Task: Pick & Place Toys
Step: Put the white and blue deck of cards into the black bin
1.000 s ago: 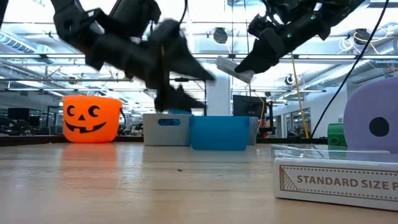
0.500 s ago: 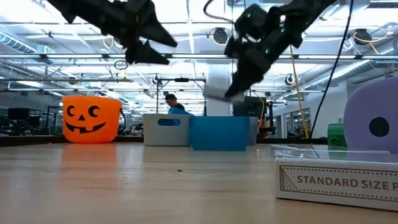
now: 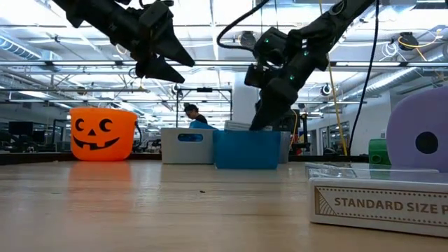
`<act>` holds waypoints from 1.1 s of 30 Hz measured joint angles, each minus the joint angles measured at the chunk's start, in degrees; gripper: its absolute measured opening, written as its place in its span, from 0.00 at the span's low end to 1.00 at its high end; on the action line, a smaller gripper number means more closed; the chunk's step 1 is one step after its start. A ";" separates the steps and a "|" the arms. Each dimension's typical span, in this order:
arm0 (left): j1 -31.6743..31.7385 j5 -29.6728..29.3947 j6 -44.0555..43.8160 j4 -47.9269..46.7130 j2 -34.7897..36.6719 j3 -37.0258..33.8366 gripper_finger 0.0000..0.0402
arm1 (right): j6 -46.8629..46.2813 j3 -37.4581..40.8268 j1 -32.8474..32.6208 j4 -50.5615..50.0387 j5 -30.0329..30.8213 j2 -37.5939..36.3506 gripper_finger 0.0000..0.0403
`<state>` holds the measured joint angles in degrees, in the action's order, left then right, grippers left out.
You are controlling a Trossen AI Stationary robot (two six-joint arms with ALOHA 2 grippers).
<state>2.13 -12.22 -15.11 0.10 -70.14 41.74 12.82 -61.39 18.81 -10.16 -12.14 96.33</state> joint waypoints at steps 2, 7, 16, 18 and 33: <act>0.00 -0.33 -0.02 0.01 0.01 0.00 0.91 | 0.04 0.00 0.00 0.76 0.07 0.22 0.75; -0.02 -0.32 -0.02 -0.13 0.01 0.00 0.91 | 0.92 0.06 0.01 1.65 0.16 -0.75 0.76; -0.02 -0.32 -0.09 -0.04 0.01 0.00 0.91 | 4.59 0.09 6.10 4.33 4.84 -8.19 0.75; 0.00 -0.33 -0.10 0.00 0.01 0.00 0.91 | 5.40 0.09 9.28 4.64 5.94 -8.54 0.76; 0.00 -0.34 -0.11 -0.04 0.01 0.00 0.91 | 5.86 0.11 24.39 5.25 0.04 -3.66 0.76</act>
<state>2.13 -12.56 -15.22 0.05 -70.13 41.74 18.68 -61.28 43.20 -4.90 -12.10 92.67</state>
